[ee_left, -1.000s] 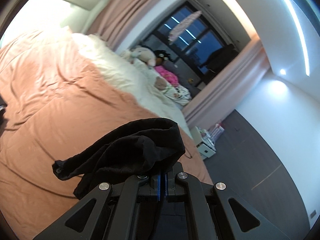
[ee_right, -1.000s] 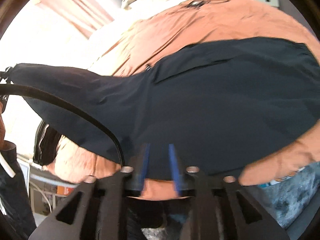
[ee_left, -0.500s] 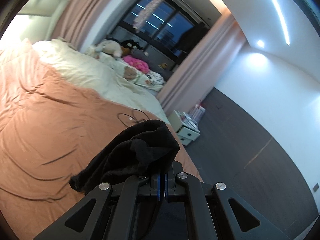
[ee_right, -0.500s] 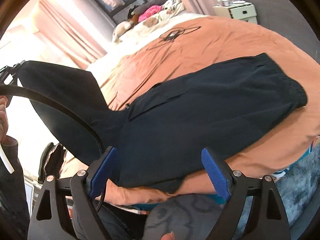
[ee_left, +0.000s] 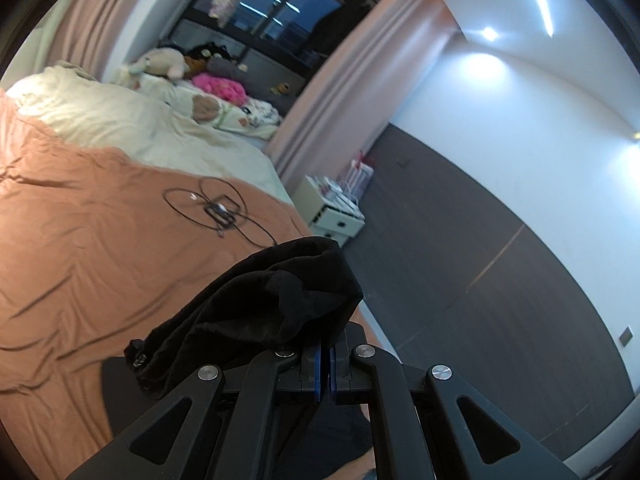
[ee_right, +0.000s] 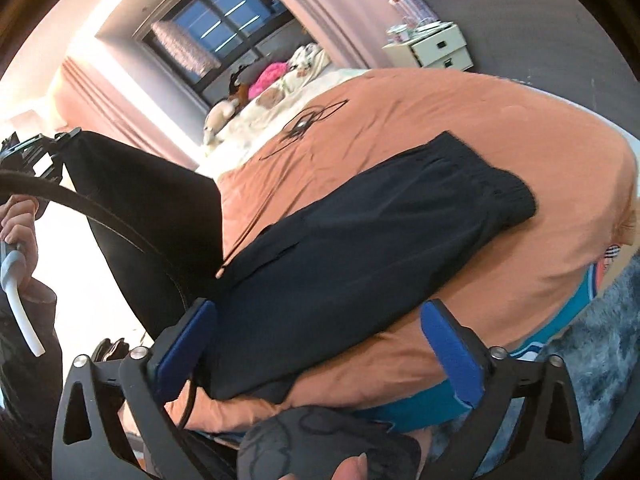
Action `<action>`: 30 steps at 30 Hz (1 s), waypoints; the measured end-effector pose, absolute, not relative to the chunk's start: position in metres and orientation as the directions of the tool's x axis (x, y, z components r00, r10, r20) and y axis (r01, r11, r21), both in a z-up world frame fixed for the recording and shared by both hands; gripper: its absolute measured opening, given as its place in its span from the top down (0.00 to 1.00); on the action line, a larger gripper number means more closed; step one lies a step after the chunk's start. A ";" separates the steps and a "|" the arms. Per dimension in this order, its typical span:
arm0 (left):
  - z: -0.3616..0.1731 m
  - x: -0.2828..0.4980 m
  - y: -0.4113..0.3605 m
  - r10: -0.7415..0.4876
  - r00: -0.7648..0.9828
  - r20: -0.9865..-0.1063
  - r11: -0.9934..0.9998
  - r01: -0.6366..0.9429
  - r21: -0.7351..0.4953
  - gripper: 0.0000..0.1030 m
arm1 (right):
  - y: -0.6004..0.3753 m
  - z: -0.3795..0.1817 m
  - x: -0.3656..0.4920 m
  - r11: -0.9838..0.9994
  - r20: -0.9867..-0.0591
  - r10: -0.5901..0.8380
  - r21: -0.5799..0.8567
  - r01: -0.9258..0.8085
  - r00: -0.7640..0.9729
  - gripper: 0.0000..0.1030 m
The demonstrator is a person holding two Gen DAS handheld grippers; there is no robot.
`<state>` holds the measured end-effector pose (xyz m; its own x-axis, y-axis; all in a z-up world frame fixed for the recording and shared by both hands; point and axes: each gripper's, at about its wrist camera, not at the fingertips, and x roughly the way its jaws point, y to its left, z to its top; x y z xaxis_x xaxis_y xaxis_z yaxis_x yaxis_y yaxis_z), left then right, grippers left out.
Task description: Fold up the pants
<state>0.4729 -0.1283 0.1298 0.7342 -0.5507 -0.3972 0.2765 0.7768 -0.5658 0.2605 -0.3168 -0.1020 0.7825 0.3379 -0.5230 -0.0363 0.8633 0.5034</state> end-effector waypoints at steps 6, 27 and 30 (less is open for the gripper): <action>0.114 0.491 -0.183 -0.580 0.688 -0.436 0.773 0.297 -0.560 0.98 | -0.333 -0.113 0.256 0.851 -0.524 0.312 0.525 0.012 0.793 0.00; -0.009 0.512 -0.356 -0.686 0.416 -0.597 0.727 0.366 -0.580 0.98 | -0.384 -0.116 0.251 0.810 -0.533 0.272 0.576 0.108 0.801 0.00; -0.029 0.503 -0.382 -0.688 0.355 -0.633 0.725 0.388 -0.569 0.96 | -0.391 -0.114 0.248 0.811 -0.538 0.240 0.569 0.139 0.808 0.07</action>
<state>0.5030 -0.3820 -0.0293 0.3551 -0.6879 -0.6331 0.3883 0.7245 -0.5694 0.2477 -0.3911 -0.1142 0.8080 0.2396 -0.5383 0.1386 0.8107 0.5688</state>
